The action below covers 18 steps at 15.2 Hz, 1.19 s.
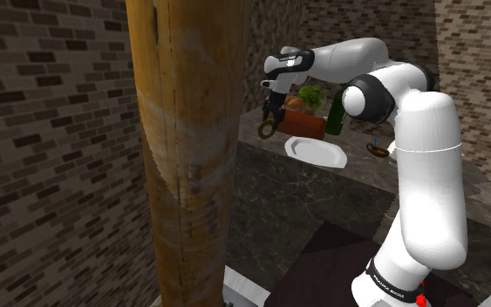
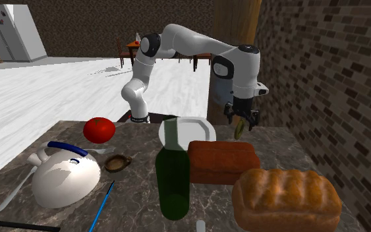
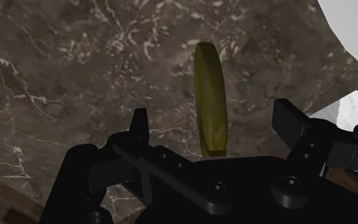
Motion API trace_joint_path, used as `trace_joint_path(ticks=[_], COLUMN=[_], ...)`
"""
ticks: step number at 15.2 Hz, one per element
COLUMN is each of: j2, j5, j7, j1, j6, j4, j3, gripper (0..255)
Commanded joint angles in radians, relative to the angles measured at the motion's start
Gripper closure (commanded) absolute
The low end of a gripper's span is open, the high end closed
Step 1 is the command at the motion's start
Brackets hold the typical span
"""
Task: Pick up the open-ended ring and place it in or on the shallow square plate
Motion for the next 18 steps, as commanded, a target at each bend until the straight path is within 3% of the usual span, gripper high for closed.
trace_joint_path(ticks=[1,4,5,14,18], j2=[0.0,0.0,0.0,0.0,-0.004], j5=[0.0,0.0,0.0,0.0,-0.005], j7=[0.0,0.0,0.0,0.0,0.01], j1=[0.0,0.0,0.0,0.0,-0.006], j6=[0.001,0.001,0.001,0.001,-0.05], j4=[-0.001,-0.001,-0.001,-0.001,0.049], j3=[0.0,0.0,0.0,0.0,-0.003], gripper=[0,0,255,255,255])
